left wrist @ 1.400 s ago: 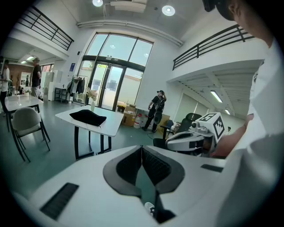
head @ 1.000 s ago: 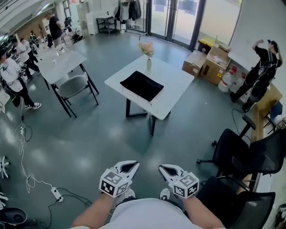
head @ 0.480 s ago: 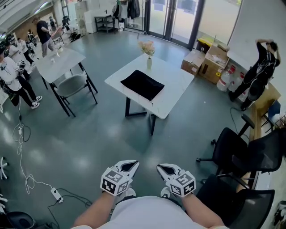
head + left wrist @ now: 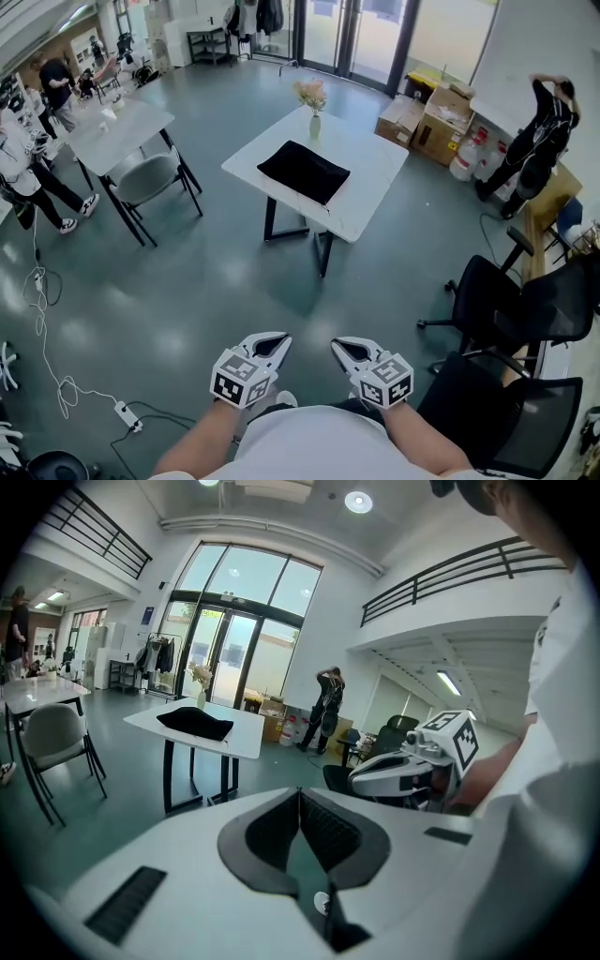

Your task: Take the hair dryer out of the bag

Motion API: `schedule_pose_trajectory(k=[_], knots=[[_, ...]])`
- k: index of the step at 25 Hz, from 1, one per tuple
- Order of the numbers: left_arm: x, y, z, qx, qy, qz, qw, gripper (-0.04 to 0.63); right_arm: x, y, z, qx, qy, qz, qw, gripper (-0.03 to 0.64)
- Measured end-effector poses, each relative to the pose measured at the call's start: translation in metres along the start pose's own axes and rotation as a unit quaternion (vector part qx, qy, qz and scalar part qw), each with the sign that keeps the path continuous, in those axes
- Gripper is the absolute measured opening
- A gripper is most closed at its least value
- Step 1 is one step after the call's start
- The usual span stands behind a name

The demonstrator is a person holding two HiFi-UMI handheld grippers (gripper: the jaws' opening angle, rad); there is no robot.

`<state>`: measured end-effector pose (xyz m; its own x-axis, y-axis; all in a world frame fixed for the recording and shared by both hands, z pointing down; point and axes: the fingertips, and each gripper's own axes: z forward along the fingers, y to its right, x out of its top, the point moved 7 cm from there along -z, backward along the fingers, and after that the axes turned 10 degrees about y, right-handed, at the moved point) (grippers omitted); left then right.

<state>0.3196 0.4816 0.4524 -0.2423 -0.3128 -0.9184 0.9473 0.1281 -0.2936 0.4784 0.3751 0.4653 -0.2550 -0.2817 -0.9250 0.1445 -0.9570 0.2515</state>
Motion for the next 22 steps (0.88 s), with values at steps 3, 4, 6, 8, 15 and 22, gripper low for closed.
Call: schedule_pose_trajectory(k=[3,4,6,8,15,22], knots=[[-0.005,-0.013,-0.013,0.001,-0.004,0.003,1.0,0.017,-0.004,-0.012,0.013,0.004,-0.008,-0.001,1.0,0.015],[-0.007,-0.017,-0.017,0.004,-0.006,0.002,1.0,0.017,-0.004,-0.015,0.017,0.007,-0.011,-0.001,1.0,0.015],[-0.011,-0.024,-0.023,0.009,-0.009,-0.006,0.9999,0.017,-0.004,-0.02,0.024,0.012,-0.017,0.001,1.0,0.015],[-0.013,-0.03,-0.029,0.013,-0.008,-0.014,0.9998,0.017,-0.002,-0.022,0.031,0.015,-0.02,0.001,1.0,0.015],[-0.012,-0.056,-0.035,0.03,-0.005,-0.03,0.9991,0.017,0.005,-0.019,0.068,0.034,-0.028,0.006,0.999,0.015],[0.006,-0.096,-0.021,0.058,-0.007,-0.03,0.9978,0.017,0.021,0.012,0.12,0.061,-0.028,0.011,0.998,0.015]])
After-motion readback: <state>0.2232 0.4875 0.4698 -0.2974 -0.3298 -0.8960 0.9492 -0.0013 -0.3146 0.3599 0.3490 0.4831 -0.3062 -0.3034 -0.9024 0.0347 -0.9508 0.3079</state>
